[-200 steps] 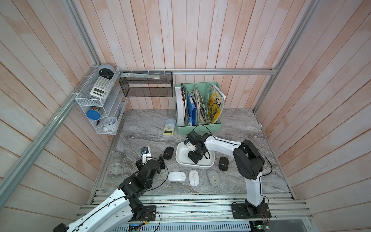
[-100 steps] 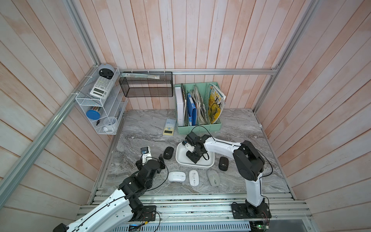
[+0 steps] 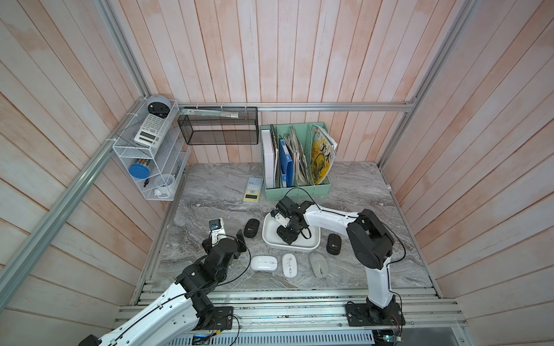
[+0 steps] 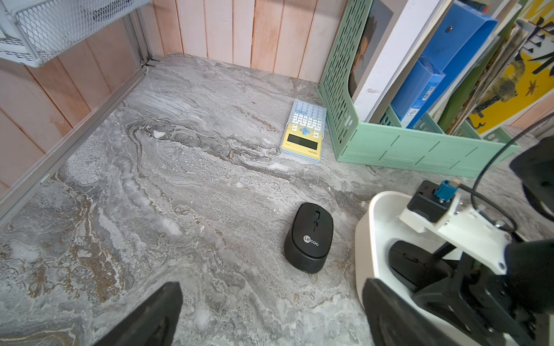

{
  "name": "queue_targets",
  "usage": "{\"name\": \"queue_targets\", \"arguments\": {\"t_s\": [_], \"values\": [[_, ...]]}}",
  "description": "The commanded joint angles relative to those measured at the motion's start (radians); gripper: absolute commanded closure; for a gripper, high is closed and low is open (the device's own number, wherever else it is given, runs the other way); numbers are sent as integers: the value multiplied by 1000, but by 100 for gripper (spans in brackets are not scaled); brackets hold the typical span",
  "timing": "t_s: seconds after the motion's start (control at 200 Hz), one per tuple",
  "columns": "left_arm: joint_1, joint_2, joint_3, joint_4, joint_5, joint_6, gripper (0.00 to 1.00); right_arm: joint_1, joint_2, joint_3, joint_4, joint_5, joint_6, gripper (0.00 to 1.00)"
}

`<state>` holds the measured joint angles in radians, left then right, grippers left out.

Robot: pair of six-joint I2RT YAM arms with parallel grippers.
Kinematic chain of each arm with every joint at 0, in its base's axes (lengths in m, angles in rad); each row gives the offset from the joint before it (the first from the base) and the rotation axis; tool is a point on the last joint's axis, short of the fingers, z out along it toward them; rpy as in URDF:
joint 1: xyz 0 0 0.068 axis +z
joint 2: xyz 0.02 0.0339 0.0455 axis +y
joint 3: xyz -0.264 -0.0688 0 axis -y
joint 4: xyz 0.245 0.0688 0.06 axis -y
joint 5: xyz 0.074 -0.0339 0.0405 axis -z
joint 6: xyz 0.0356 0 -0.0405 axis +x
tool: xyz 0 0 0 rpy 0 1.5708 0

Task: Take out the mouse from the storage box
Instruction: Pick up the mouse from the storage box.

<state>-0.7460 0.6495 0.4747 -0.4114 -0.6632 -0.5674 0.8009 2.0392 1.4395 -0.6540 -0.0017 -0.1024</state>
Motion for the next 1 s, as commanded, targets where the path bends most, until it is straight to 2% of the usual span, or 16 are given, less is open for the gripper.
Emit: {"name": "queue_targets", "arguments": {"t_s": [0.0, 0.24, 0.58, 0.775, 0.995], "values": [[5, -14, -14, 0, -25, 5, 0, 7, 41, 6, -16, -17, 3, 30], [5, -19, -14, -3, -25, 5, 0, 20, -11, -21, -9, -8, 27, 41], [5, -32, -15, -11, -32, 1, 0, 8, -183, -76, -4, 18, 99, 47], [5, -37, -14, -16, -36, 0, 0, -48, -312, -135, -3, 20, 158, 49], [5, -33, -16, -12, -36, -3, 0, -172, -444, -178, -16, 7, 220, 49]]}}
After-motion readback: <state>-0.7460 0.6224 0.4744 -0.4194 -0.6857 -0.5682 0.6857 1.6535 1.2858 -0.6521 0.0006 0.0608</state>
